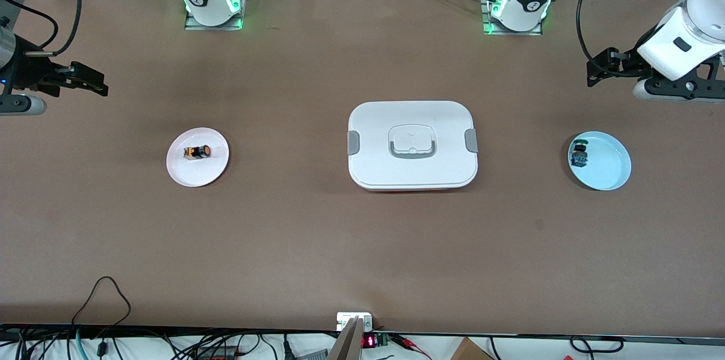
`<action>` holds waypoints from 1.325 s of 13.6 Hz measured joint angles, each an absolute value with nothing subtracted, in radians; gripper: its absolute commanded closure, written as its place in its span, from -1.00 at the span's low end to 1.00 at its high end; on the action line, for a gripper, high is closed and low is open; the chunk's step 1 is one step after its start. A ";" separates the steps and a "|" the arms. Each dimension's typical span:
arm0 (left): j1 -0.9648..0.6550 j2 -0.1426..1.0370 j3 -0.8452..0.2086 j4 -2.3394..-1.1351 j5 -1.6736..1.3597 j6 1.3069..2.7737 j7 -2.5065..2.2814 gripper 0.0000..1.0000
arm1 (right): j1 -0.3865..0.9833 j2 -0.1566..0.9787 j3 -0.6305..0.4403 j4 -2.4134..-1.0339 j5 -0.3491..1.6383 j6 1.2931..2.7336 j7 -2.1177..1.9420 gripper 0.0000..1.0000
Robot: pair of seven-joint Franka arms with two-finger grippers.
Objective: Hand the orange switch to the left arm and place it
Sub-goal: 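Move the right gripper toward the white plate with the orange switch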
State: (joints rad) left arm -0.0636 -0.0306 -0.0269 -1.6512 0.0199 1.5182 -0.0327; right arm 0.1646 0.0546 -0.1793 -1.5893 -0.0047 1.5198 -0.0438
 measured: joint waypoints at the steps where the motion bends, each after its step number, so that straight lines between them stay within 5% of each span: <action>1: -0.064 -0.031 -0.027 -1.651 0.020 1.517 -0.033 -1.00 | 0.165 0.055 -0.179 -1.589 -0.005 1.520 -0.044 -1.00; 18: -0.064 -0.031 -0.040 -1.646 0.020 1.512 -0.037 -1.00 | 0.163 0.129 -0.180 -1.590 -0.012 1.567 -0.044 -1.00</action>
